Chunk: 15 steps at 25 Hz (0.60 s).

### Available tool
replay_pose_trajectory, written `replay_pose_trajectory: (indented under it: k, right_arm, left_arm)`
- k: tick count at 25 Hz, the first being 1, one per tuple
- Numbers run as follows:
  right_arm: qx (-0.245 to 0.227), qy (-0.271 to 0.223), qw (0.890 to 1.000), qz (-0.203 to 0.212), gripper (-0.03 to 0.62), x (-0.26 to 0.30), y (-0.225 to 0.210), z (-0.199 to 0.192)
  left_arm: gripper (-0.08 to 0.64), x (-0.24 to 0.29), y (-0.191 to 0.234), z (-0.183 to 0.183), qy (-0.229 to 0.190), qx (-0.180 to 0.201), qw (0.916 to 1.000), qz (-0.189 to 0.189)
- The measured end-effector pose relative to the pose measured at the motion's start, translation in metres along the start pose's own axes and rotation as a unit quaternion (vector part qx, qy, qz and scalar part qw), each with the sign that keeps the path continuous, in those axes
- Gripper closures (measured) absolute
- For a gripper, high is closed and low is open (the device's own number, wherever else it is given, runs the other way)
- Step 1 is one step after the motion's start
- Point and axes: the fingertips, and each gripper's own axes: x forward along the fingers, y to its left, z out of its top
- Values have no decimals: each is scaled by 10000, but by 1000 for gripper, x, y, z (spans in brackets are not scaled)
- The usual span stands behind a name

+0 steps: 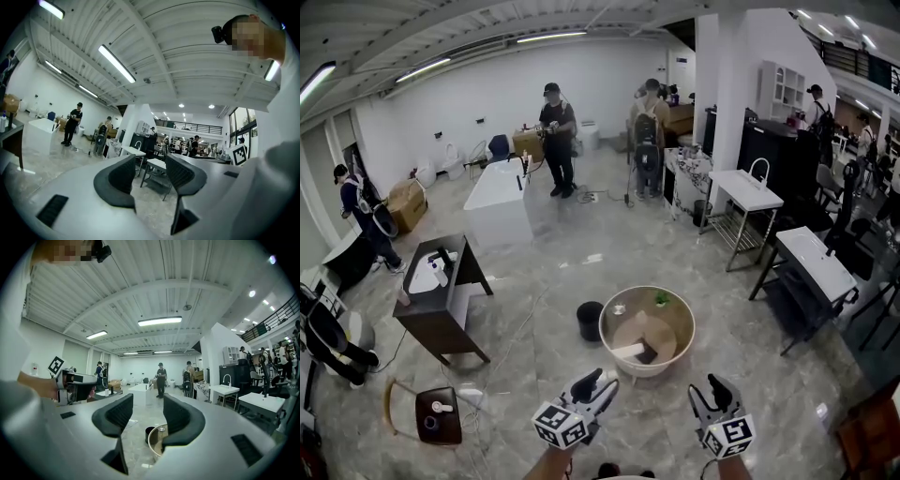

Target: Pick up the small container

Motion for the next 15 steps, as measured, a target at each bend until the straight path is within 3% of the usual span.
replay_pose_trajectory:
  k: [15]
  right_arm:
    - [235, 132, 9995, -180, 186, 17, 9, -6]
  left_arm:
    - [146, -8, 30, -17, 389, 179, 9991, -40]
